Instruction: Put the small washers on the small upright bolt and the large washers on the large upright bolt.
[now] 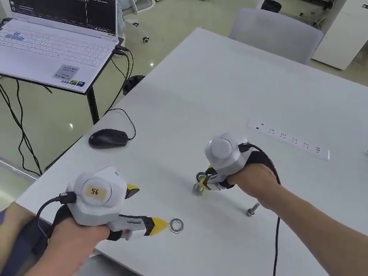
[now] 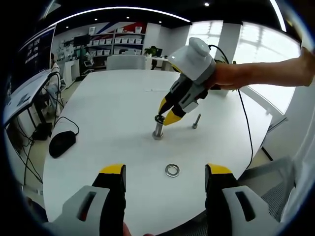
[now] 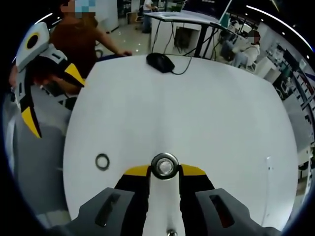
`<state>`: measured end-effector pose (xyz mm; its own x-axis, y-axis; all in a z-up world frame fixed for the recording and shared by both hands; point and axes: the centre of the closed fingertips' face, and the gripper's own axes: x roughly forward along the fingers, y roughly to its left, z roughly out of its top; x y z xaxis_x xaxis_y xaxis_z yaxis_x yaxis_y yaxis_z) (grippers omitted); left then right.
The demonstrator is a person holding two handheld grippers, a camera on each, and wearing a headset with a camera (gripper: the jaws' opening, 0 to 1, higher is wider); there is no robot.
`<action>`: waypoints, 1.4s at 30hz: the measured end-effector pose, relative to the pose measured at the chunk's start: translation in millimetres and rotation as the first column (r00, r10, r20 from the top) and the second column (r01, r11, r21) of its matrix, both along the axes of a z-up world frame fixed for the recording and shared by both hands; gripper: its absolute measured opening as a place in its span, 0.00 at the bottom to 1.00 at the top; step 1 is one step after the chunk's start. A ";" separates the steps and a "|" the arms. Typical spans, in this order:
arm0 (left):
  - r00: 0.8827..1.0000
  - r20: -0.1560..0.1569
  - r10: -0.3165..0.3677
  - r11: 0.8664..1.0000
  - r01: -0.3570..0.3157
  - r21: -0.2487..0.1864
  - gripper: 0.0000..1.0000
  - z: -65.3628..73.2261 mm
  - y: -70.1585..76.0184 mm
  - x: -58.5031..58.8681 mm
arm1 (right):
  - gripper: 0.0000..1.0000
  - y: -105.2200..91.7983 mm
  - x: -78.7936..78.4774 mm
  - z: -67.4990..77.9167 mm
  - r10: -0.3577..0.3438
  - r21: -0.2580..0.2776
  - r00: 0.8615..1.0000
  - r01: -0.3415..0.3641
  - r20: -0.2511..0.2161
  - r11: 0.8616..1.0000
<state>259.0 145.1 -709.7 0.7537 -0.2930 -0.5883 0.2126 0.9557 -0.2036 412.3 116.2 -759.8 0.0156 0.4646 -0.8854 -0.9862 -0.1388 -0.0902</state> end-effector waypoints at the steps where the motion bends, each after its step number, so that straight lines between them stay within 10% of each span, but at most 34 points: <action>1: 1.000 -0.001 0.000 1.000 0.000 0.001 0.65 -0.2 0.1 -0.1 | 0.23 0.0 0.3 -0.7 0.000 -0.002 1.000 0.000 0.000 1.000; 42: 1.000 -0.018 0.005 1.000 -0.005 -0.005 0.64 -7.6 1.3 -2.9 | 0.24 -3.6 -1.7 -48.8 -0.044 -0.072 0.998 0.042 -0.036 0.997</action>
<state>256.2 146.5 -717.3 0.7446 -0.2927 -0.5999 0.2044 0.9555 -0.2126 410.6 112.6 -808.6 0.0002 0.3998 -0.9166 -0.9939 -0.1010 -0.0443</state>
